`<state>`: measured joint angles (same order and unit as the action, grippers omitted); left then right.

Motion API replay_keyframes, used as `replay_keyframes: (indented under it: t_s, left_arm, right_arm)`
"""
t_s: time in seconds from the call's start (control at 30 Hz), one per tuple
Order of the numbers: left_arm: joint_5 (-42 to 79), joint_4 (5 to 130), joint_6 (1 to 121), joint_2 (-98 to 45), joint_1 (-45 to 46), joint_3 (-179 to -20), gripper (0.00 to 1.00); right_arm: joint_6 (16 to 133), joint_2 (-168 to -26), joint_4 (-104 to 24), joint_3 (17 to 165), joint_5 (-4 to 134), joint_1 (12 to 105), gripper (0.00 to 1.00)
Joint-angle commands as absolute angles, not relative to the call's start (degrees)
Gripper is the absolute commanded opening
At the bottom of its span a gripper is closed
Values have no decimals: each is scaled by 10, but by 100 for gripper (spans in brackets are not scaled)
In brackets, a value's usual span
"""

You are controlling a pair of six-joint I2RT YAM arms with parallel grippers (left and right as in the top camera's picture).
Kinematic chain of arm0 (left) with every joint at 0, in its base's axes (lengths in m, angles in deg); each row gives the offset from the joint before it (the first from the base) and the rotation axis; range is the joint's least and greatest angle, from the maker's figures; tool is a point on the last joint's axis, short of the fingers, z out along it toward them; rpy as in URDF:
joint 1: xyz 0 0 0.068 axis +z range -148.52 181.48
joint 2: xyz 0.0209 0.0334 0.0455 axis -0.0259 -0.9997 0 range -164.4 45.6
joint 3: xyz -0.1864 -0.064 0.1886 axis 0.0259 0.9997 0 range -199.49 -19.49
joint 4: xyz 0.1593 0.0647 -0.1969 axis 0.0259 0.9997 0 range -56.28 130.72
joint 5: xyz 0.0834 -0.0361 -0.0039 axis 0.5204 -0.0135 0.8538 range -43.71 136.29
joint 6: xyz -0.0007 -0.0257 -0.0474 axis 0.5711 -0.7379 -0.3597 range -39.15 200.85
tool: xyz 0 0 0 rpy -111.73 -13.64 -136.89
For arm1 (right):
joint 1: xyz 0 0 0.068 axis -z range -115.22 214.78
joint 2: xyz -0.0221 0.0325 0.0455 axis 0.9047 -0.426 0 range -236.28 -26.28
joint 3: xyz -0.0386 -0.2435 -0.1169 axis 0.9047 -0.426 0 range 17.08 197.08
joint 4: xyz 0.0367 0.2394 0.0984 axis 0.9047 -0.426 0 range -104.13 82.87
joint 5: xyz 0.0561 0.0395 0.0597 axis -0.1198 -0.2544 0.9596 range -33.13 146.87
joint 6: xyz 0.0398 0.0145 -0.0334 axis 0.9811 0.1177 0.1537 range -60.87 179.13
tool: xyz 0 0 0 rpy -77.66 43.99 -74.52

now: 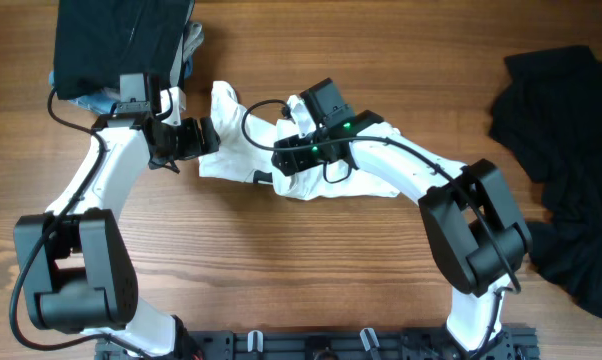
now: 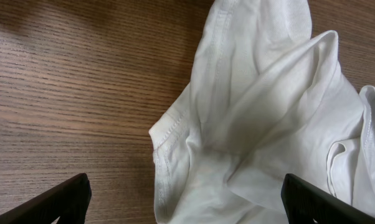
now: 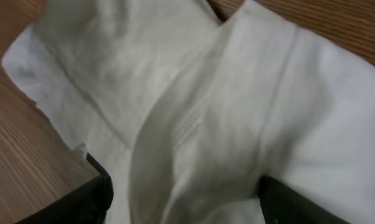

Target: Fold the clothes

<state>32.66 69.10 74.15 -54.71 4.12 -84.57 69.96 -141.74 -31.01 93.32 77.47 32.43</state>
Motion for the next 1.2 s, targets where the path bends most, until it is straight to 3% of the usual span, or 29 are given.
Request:
replay_keyframes:
  t_s: [0.0, 0.37, 0.43, 0.6, 0.73, 0.87, 0.93, 0.97, 1.0, 1.03, 1.07, 1.13, 1.17]
  left_arm:
    - [317, 691, 747, -553, 43, -841, 97]
    - [317, 691, 747, -553, 43, -841, 97]
    - [317, 691, 747, -553, 43, -841, 97]
    - [317, 691, 747, -553, 43, -841, 98]
    - [317, 691, 747, -553, 43, -841, 98]
    - [317, 691, 747, -553, 43, -841, 98]
    - [317, 691, 747, -553, 43, -841, 98]
    - [317, 691, 747, -553, 43, -841, 98]
    - [317, 691, 747, -553, 43, -841, 98]
    - [317, 691, 747, -553, 43, -841, 98]
    - [317, 691, 747, -553, 43, -841, 98]
    - [317, 693, 747, -553, 43, -841, 97]
    - [317, 693, 747, -553, 43, -841, 97]
  right_arm:
    - [698, -1422, -305, 933, 760, 306, 77]
    - [712, -1455, -307, 933, 664, 251, 63]
    - [740, -1455, -309, 933, 634, 250, 56]
    - [758, -1450, -319, 934, 637, 256, 54]
    - [757, -1429, -339, 934, 637, 264, 28]
    - [757, -1394, -341, 934, 636, 274, 14]
    - [756, -1381, -340, 934, 637, 282, 21]
    - [755, -1381, -342, 934, 640, 284, 29]
    - [737, -1381, -349, 934, 659, 286, 48]
    - [727, -1382, -352, 934, 670, 287, 49]
    - [722, -1382, -353, 934, 679, 286, 43]
    - [722, -1382, -356, 933, 689, 286, 14]
    - [722, -1382, -357, 933, 689, 286, 9]
